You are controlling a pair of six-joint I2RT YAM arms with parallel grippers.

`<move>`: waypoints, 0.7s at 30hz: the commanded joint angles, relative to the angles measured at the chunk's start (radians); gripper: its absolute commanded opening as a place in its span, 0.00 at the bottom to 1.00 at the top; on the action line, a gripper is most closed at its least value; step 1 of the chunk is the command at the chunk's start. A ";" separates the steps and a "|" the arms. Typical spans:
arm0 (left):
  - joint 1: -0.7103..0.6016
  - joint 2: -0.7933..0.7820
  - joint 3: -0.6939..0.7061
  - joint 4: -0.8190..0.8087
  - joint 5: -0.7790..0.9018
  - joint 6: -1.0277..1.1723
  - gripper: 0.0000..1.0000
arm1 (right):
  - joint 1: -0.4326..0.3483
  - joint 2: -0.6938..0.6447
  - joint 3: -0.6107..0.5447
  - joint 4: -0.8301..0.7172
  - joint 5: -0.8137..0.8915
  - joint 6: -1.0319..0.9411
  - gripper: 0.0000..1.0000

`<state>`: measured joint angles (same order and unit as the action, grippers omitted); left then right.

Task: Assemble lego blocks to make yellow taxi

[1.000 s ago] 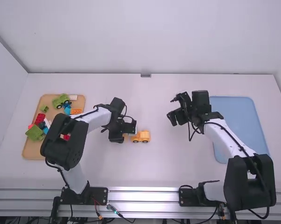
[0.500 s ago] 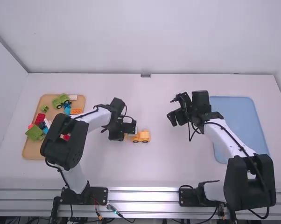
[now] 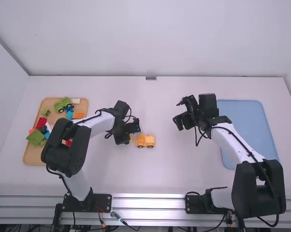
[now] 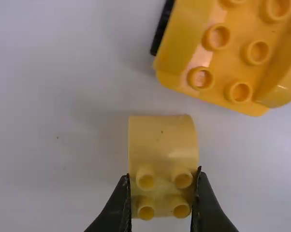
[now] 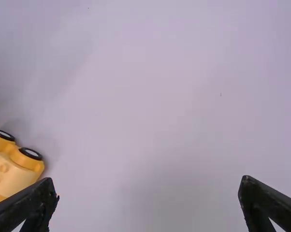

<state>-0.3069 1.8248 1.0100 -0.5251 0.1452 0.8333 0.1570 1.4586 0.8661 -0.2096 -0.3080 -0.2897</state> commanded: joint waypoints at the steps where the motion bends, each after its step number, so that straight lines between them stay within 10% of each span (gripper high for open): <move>1: 0.004 0.023 -0.020 0.004 -0.057 -0.166 0.02 | -0.002 -0.019 -0.005 0.000 -0.007 0.001 0.99; 21: -0.001 0.000 -0.019 0.103 -0.213 -1.509 0.02 | 0.000 -0.019 -0.005 0.016 -0.010 0.002 0.99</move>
<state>-0.3069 1.8305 1.0096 -0.4061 -0.0402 -0.4320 0.1566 1.4586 0.8661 -0.1944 -0.3080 -0.2901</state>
